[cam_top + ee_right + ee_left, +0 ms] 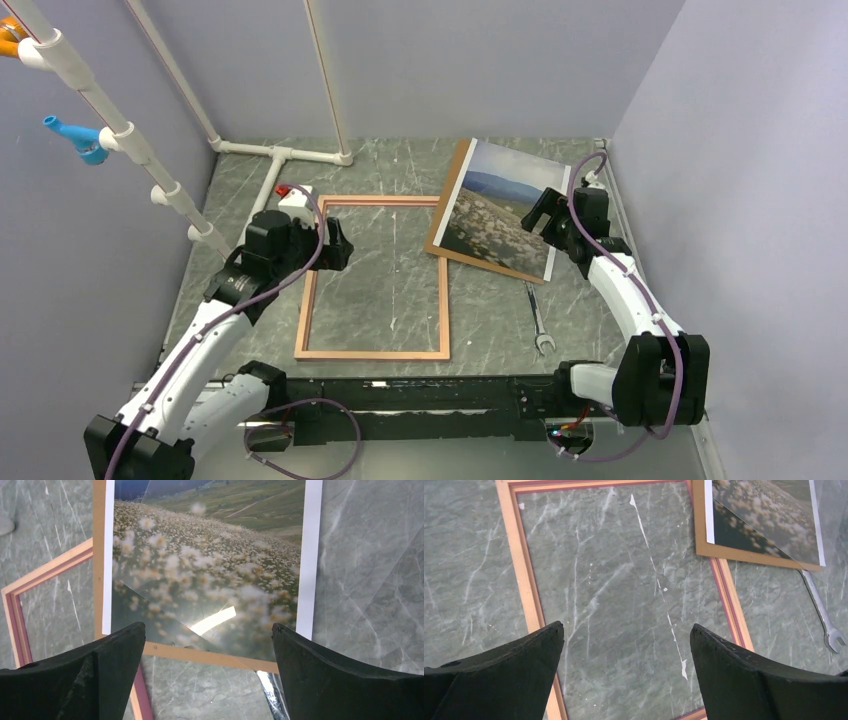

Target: Put the photo into the frame

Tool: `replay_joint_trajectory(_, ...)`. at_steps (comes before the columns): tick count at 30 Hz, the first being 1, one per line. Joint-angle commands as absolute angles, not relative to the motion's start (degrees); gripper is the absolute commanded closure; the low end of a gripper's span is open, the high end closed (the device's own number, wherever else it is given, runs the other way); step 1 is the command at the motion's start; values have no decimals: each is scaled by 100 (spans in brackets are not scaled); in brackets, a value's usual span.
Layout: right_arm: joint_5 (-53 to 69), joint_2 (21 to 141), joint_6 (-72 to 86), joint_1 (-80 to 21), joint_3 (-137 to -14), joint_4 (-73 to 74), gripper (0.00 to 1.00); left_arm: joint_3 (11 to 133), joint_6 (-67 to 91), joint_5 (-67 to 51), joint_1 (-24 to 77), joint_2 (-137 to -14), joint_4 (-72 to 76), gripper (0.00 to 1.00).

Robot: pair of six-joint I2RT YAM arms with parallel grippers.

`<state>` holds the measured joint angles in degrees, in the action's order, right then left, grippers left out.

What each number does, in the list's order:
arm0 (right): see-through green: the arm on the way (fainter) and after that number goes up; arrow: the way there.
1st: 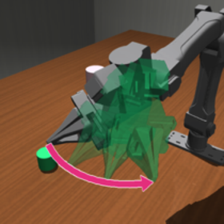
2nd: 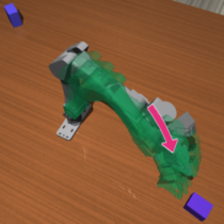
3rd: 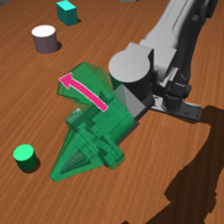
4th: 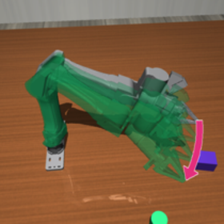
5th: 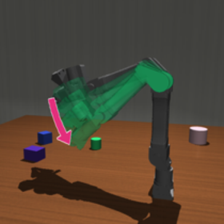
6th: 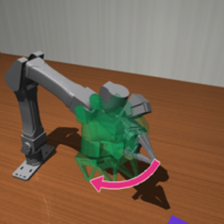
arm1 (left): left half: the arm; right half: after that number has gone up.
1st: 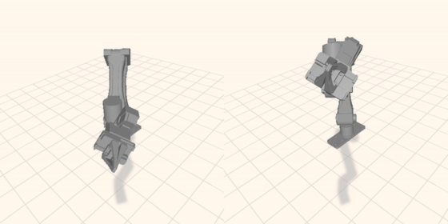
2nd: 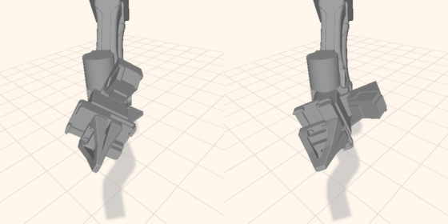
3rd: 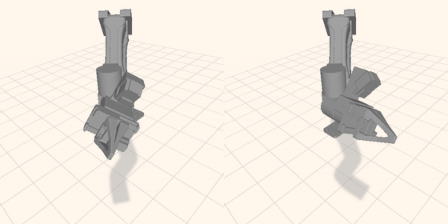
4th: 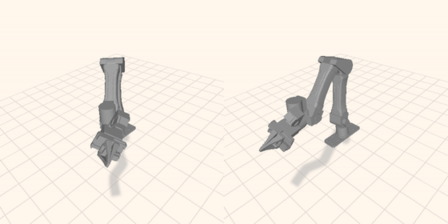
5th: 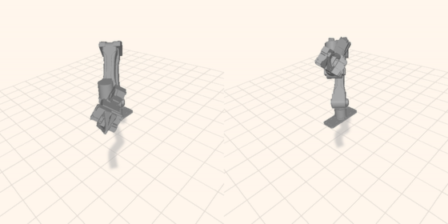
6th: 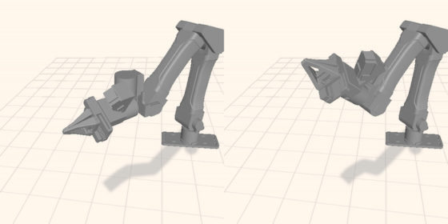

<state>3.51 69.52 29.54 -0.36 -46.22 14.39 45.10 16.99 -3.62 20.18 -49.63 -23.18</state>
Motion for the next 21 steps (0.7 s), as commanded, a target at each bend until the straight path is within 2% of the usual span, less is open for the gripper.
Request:
replay_joint_trajectory(1,421,6840,2807,-26,-4767,1644,0,4583,1590,-709,2013,-5130,-2165,1)
replay_joint_trajectory(11,166,7003,3022,369,-4614,2132,0,4613,1351,-1651,2014,-5894,-1877,1)
replay_joint_trajectory(21,1029,6862,3390,1874,-4086,2407,0,5783,2072,-3321,2141,-8160,-1448,1)
